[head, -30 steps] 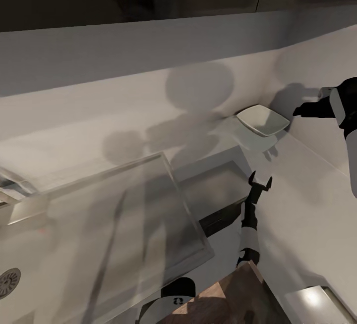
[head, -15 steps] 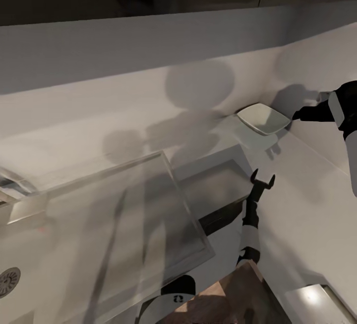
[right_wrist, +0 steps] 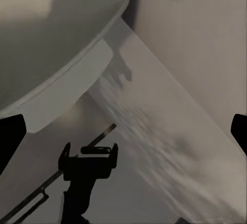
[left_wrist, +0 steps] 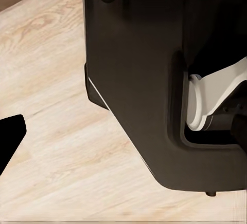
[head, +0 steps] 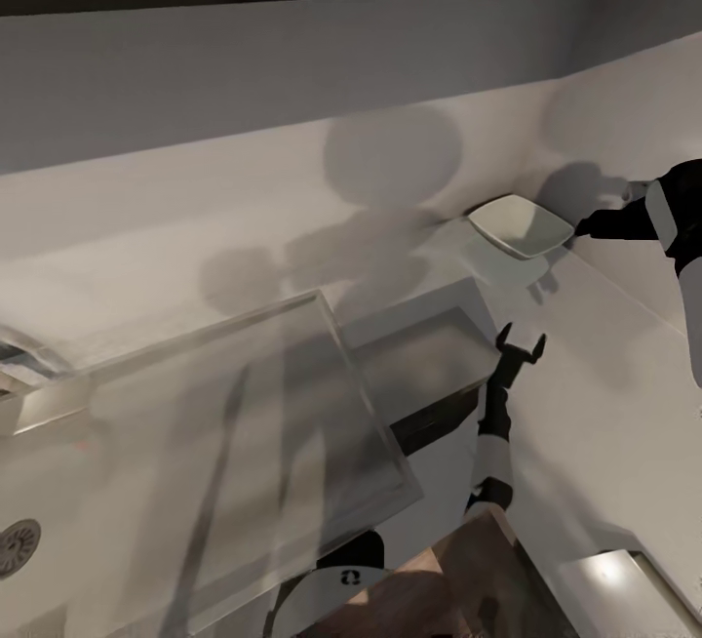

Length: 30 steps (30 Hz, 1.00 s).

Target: In the kitchen, take the Vidalia onion out of the sink, dice it on the chopping board with the paring knife, put the diced onion into the bowl on the countertop, then place both the paring knife and the chopping board into the sink.

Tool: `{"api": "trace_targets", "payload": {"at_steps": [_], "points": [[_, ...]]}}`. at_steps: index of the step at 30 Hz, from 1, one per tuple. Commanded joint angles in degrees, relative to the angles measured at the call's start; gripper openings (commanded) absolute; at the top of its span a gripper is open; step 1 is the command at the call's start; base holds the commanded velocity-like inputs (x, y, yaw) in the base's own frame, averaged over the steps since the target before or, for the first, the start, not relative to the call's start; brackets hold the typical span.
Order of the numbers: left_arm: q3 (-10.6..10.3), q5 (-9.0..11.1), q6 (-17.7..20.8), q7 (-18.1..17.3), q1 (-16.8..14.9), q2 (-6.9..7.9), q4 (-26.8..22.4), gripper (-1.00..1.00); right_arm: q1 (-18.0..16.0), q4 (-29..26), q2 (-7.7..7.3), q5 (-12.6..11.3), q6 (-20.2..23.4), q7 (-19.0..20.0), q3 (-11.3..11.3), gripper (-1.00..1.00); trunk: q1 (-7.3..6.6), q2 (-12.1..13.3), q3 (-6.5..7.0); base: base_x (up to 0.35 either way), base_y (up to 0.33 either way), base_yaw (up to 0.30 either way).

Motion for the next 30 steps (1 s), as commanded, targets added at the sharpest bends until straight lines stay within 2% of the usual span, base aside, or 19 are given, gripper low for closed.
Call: {"api": "trace_targets", "payload": {"at_steps": [1, 13, 20, 30], "points": [[-0.5, 0.5, -0.1, 0.2, 0.0, 0.02, 0.0, 1.0, 0.0, 0.0, 0.01, 0.6, 0.2, 0.6, -0.2, 1.0, 0.02, -0.1, -0.17, -0.07, 0.0, 0.0], [-0.5, 0.5, -0.1, 0.3, 0.0, -0.02, 0.0, 1.0, 0.0, -0.1, 0.01, 0.6, 0.2, 0.6, -0.2, 1.0, 0.02, -0.1, -1.25, -0.017, 0.0, 0.0], [-0.4, 0.5, -0.1, 0.4, 0.0, -0.05, 0.0, 1.0, 0.0, -0.1, -0.01, 0.7, -1.7, 0.5, -0.2, 1.0, 0.02, -0.1, -1.88, 0.0, 0.0, 0.0], [-0.4, 0.5, -0.1, 0.4, 0.0, -0.06, 0.0, 1.0, 0.0, 0.0, -0.16, 0.7, -2.4, 0.5, -0.4, 1.0, 0.02, -0.1, -2.77, 0.0, 0.0, 0.0]]}}
